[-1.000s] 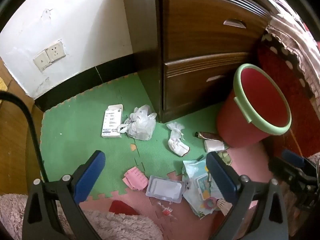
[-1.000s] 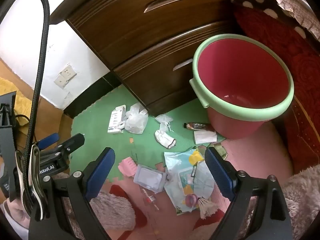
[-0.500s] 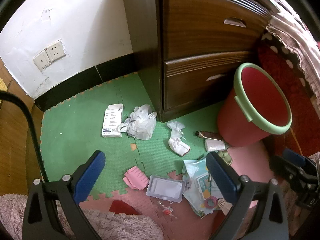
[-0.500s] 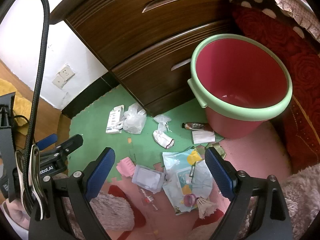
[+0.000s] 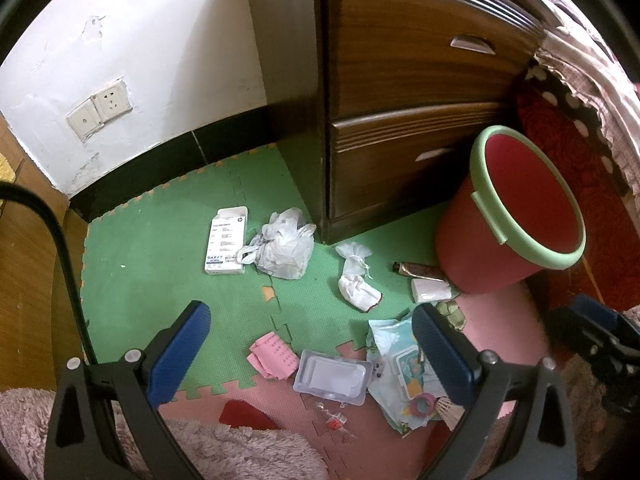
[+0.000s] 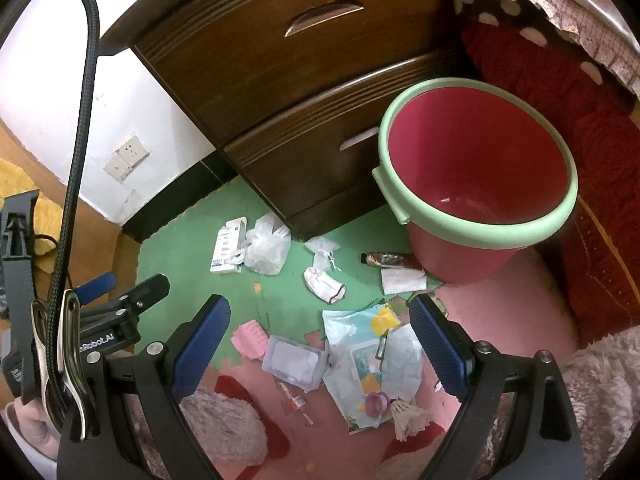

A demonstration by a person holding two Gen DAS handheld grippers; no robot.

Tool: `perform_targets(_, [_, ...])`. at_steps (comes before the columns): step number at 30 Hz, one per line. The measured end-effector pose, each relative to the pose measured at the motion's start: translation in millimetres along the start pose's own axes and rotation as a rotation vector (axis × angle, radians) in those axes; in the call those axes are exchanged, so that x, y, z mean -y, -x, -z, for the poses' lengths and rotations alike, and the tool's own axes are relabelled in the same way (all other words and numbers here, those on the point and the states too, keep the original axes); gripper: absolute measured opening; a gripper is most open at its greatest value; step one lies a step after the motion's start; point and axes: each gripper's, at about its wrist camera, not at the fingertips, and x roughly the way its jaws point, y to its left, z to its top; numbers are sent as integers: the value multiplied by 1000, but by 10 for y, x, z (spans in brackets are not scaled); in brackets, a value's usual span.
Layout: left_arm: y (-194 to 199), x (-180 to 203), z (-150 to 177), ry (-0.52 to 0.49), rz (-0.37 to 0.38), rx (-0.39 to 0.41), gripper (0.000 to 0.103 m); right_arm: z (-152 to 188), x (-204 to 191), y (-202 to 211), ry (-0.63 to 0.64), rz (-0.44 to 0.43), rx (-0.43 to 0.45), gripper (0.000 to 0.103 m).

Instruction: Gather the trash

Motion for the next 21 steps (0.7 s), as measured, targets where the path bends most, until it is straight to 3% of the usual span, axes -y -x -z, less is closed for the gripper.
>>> perform_targets(21, [-21,-51,-11,12,4,-3,103,-41,-147,191,57,61,82,94])
